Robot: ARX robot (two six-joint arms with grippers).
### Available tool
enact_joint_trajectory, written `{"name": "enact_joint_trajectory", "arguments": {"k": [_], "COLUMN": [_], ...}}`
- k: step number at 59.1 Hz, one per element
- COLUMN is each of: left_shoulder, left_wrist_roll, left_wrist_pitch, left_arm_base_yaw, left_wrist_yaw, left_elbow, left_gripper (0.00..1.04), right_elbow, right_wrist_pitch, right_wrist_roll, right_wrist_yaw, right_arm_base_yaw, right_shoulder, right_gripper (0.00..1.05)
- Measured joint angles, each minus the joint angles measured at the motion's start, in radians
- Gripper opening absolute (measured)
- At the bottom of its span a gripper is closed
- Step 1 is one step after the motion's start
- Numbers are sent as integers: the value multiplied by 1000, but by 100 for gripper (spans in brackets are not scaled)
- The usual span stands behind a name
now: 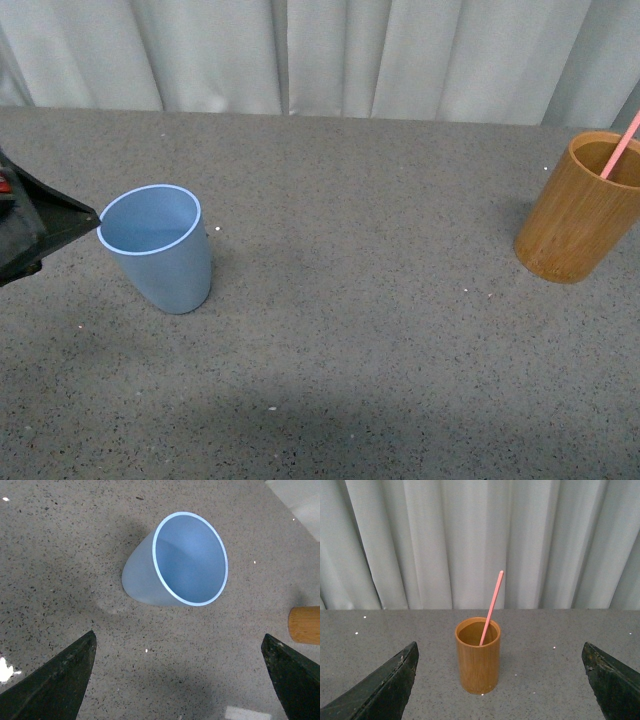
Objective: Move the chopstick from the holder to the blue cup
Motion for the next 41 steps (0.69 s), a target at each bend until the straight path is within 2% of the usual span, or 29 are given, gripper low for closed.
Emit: {"name": "enact_joint_trajectory", "arguments": {"k": [21,41], "left_shoulder": [250,367], "left_wrist_roll": [13,13], "left_wrist_pitch": [51,60], "left_arm_base_yaw": [-31,14], "left_wrist_yaw": [-80,-120], "left_elbow": [109,192], "left_gripper": [98,98], "right_elbow": [0,0], "right_wrist_pitch": [0,0], "right_wrist_roll": [0,0], "right_wrist_yaw": [0,0], "right_arm_base_yaw": [0,0], "right_shoulder": [0,0], "right_gripper": [95,95]}}
